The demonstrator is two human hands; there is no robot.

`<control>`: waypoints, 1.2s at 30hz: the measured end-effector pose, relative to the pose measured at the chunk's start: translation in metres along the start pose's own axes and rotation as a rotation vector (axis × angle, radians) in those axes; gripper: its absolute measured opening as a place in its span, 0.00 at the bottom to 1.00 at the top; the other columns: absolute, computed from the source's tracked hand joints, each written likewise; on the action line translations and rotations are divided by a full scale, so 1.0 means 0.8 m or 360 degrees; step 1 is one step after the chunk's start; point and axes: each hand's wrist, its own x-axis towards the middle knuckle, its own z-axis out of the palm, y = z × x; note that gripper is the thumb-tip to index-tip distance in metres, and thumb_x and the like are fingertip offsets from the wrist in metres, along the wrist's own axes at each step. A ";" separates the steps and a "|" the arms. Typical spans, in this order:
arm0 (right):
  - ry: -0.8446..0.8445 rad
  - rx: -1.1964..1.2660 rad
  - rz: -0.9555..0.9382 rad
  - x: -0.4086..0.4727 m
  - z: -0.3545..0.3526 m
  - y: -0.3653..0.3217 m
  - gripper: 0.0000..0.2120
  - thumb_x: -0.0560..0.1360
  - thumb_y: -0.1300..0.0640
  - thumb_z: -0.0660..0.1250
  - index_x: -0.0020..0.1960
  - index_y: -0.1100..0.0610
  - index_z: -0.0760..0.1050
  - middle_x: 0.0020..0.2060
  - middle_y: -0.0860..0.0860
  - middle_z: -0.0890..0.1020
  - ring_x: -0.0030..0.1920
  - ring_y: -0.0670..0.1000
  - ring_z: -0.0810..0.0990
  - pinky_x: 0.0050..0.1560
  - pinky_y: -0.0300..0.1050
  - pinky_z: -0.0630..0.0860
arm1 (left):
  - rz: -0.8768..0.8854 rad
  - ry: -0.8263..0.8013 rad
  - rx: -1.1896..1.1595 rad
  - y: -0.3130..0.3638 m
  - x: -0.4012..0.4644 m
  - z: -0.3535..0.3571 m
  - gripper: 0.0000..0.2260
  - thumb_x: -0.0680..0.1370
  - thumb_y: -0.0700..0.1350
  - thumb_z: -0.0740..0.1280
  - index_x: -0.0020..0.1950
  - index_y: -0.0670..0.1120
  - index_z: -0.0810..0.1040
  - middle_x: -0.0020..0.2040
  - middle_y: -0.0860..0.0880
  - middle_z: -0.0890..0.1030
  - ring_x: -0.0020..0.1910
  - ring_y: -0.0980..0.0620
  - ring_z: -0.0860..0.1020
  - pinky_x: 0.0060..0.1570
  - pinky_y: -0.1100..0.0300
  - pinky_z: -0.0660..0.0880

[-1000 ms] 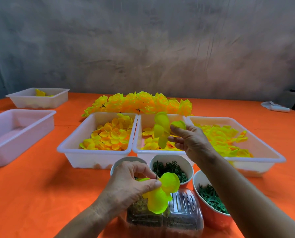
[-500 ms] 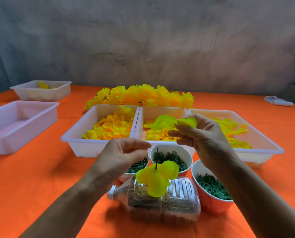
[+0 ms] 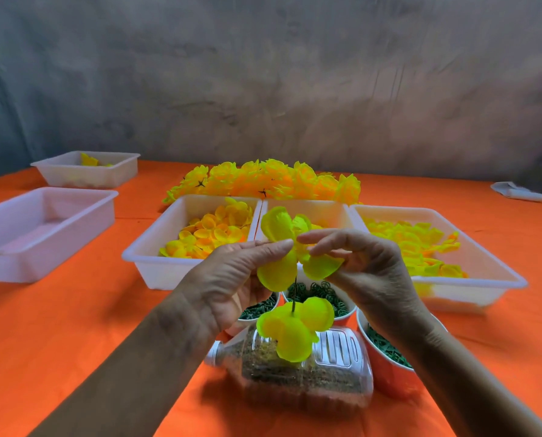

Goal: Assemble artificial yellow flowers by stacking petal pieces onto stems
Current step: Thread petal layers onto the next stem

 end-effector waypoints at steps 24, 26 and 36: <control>0.0283 0.0116 0.0920 0.007 0.005 -0.016 0.28 0.56 0.60 0.73 0.56 0.63 0.77 0.47 0.63 0.83 0.40 0.56 0.83 0.40 0.47 0.80 | 0.0159 -0.0155 0.0062 -0.005 0.007 -0.005 0.15 0.60 0.42 0.72 0.45 0.43 0.80 0.36 0.48 0.84 0.31 0.54 0.81 0.28 0.64 0.76; 0.0281 0.0098 0.0927 0.009 0.006 -0.018 0.27 0.55 0.60 0.73 0.54 0.63 0.78 0.44 0.60 0.84 0.37 0.54 0.84 0.36 0.45 0.81 | 0.0139 -0.0165 0.0076 -0.004 0.007 -0.007 0.15 0.59 0.44 0.72 0.44 0.44 0.81 0.35 0.47 0.84 0.30 0.54 0.81 0.28 0.64 0.76; 0.0162 0.0080 0.1039 0.002 0.014 -0.014 0.19 0.60 0.61 0.74 0.50 0.63 0.79 0.42 0.61 0.85 0.38 0.57 0.84 0.41 0.53 0.81 | -0.0011 -0.0251 0.0069 -0.014 0.013 -0.026 0.09 0.70 0.42 0.72 0.48 0.42 0.80 0.37 0.46 0.84 0.33 0.51 0.83 0.28 0.61 0.76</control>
